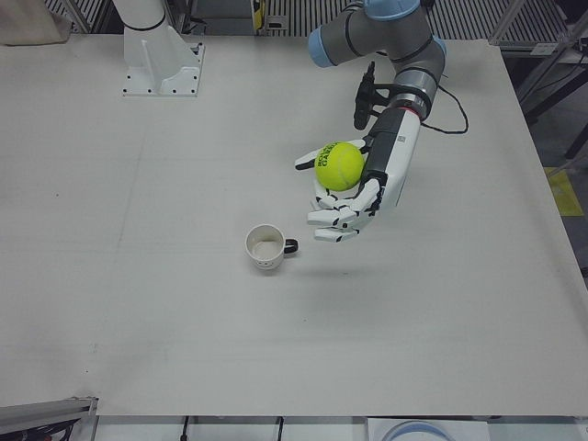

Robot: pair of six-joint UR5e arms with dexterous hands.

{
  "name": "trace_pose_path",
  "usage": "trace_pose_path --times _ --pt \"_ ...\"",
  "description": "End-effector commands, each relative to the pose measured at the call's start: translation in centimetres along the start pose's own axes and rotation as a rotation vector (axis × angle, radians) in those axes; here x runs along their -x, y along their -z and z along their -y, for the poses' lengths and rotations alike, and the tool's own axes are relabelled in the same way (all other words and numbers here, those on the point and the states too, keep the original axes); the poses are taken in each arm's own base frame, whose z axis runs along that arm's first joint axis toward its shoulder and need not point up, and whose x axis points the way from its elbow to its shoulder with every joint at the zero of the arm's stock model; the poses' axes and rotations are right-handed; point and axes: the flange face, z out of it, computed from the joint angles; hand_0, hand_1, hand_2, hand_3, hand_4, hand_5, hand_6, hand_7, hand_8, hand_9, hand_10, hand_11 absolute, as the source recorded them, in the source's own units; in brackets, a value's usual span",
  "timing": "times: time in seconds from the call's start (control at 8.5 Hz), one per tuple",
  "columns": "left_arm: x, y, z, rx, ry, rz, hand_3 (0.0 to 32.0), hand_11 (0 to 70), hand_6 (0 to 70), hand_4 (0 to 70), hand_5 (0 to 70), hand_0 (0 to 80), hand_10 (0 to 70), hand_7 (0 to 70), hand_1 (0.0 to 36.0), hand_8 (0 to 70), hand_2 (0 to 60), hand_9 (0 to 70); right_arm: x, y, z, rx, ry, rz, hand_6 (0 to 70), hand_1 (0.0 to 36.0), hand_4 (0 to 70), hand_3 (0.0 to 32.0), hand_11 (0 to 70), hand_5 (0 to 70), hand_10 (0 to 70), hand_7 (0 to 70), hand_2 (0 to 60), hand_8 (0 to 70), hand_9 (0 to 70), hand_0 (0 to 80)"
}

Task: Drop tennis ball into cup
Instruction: 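Carry the held tennis ball with the left hand toward the white cup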

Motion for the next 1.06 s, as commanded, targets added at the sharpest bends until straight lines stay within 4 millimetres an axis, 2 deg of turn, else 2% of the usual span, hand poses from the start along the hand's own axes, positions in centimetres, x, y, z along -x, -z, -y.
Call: trace_pose_path --times 0.0,0.24,0.35,0.47,0.59,0.71,0.82,0.94 --pt "7.4 -0.2 0.1 -0.005 0.026 0.127 0.0 32.9 70.0 20.4 26.6 80.0 20.3 68.0 33.1 42.0 12.7 50.2 0.0 0.0 0.0 0.0 0.0 0.0 0.0 0.0 0.0 0.0 0.0 0.0 0.0 0.0 0.0 0.0 0.0 0.0" --pt "10.5 -0.9 2.5 -0.012 0.002 0.12 0.0 33.3 70.0 20.5 26.7 80.0 20.7 67.1 32.2 42.5 13.4 50.6 0.0 0.0 -0.1 0.0 0.0 0.0 0.0 0.0 0.0 0.0 0.0 0.0 0.0 0.0 0.0 0.0 0.0 0.0" --pt "13.3 -0.6 3.8 -0.022 0.004 0.138 0.0 33.5 70.0 20.3 27.1 80.0 20.8 66.0 31.8 42.3 13.6 50.5 0.0 0.0 0.0 -0.001 0.0 0.0 0.0 0.0 0.0 0.0 0.0 0.0 0.0 0.0 0.0 0.0 0.0 0.0" --pt "15.0 -0.9 4.7 -0.034 0.012 0.111 0.0 33.6 70.0 20.4 25.1 80.0 20.9 67.8 32.2 42.1 12.2 50.9 0.0 -0.1 -0.1 0.002 0.0 0.0 0.0 0.0 0.0 0.0 0.0 0.0 0.0 0.0 0.0 0.0 0.0 0.0" --pt "16.8 -1.4 4.8 -0.038 0.01 0.112 0.0 33.5 70.0 20.4 27.0 80.0 20.9 65.8 31.4 42.7 14.0 50.6 0.0 -0.1 -0.1 0.002 0.0 0.0 0.0 0.0 0.0 0.0 0.0 0.0 0.0 0.0 0.0 0.0 0.0 0.0" --pt "17.4 -1.8 4.2 -0.018 -0.004 0.115 0.0 33.7 70.0 19.8 24.7 80.0 21.0 67.7 32.2 41.6 12.4 50.9 0.0 0.0 0.0 -0.001 0.0 0.0 0.0 0.0 0.0 0.0 0.0 0.0 0.0 0.0 0.0 0.0 0.0 0.0" --pt "17.7 -2.7 3.2 0.014 -0.025 0.107 0.0 33.6 70.0 20.1 27.1 80.0 20.9 65.8 32.0 42.7 14.2 50.5 0.0 0.0 -0.1 0.0 0.0 0.0 0.0 0.0 0.0 0.0 0.0 0.0 0.0 0.0 0.0 0.0 0.0 0.0" --pt "18.0 -3.5 2.5 0.025 -0.026 0.105 0.0 33.5 70.0 20.5 26.1 80.0 20.8 67.3 32.6 42.5 13.2 50.9 0.0 -0.1 -0.1 0.002 0.0 0.0 0.0 0.0 0.0 0.0 0.0 0.0 0.0 0.0 0.0 0.0 0.0 0.0"
